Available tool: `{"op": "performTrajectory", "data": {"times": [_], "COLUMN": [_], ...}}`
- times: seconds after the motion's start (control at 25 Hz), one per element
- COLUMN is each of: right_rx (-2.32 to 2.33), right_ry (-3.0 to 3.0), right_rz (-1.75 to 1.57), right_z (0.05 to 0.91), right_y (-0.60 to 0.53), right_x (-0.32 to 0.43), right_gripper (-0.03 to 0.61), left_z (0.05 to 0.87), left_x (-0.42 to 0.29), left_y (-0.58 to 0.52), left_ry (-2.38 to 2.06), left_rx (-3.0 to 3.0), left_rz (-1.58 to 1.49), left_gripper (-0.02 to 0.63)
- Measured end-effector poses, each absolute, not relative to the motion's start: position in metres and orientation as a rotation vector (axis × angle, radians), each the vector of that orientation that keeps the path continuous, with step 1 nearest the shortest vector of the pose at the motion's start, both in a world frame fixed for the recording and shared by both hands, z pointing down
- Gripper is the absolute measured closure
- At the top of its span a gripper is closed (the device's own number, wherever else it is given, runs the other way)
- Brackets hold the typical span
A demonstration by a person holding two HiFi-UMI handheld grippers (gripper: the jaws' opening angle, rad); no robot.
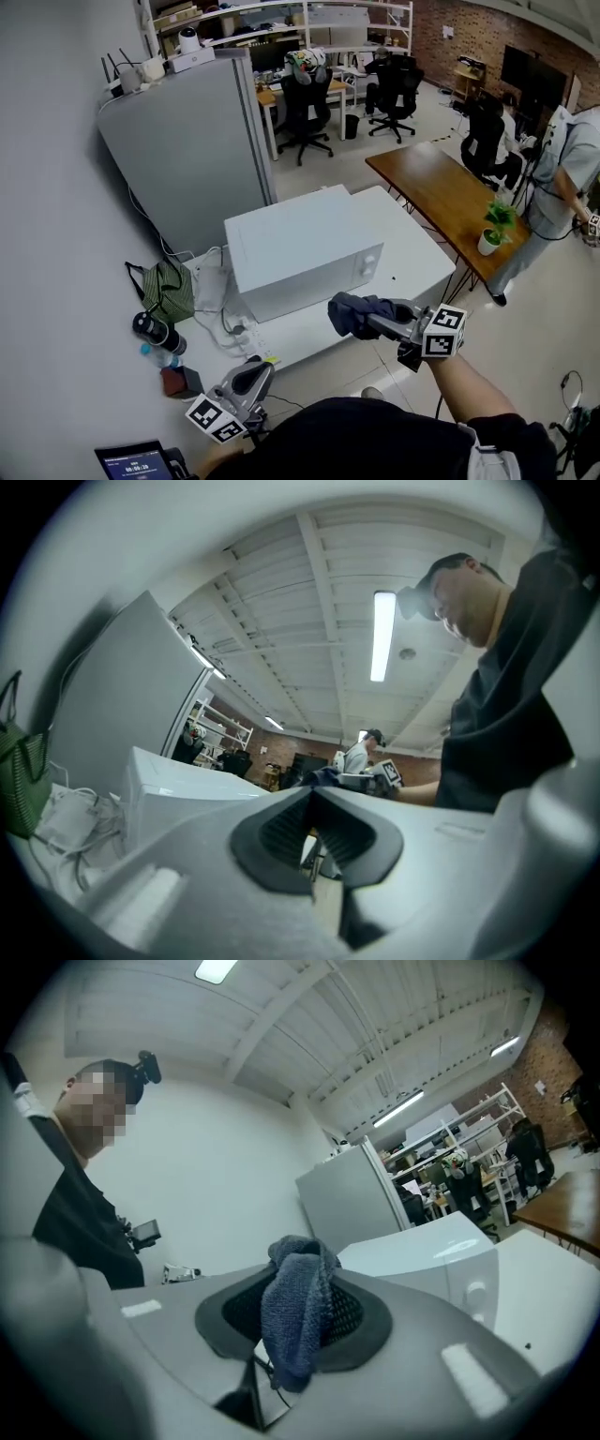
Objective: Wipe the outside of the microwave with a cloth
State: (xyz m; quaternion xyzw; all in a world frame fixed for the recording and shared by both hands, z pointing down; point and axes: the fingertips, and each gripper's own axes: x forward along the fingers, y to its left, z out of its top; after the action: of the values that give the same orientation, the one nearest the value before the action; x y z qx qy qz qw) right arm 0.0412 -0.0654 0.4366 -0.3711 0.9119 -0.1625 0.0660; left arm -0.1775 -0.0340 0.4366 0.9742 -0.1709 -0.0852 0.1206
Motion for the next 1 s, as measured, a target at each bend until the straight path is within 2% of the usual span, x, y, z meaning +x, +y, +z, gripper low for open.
{"op": "performTrajectory", "data": {"times": [0.16, 0.68, 1.0], "right_rx": [-1.03, -0.615, -0.539], "right_ry": [2.778, 2.887, 2.884], "right_rz": [-0.434, -0.408, -0.375], "right_z": [0.423, 0.417, 0.393], "right_y": [-0.03, 0.104, 0.143], "right_x": [0.038, 0.139, 0.11], "right_gripper": [0.488, 0.488, 0.487], "left_z": [0.429, 0.425, 0.406], "left_x": [-0.16, -0.006, -0.027], "left_y": [-0.014, 0.119, 0.151], "left_ry": [-0.457, -0.555, -0.551], "left_rx": [2.875, 2.838, 2.895], "left_rz": [-0.243, -0.212, -0.216], "left_gripper": [0.611, 0.611, 0.611]}}
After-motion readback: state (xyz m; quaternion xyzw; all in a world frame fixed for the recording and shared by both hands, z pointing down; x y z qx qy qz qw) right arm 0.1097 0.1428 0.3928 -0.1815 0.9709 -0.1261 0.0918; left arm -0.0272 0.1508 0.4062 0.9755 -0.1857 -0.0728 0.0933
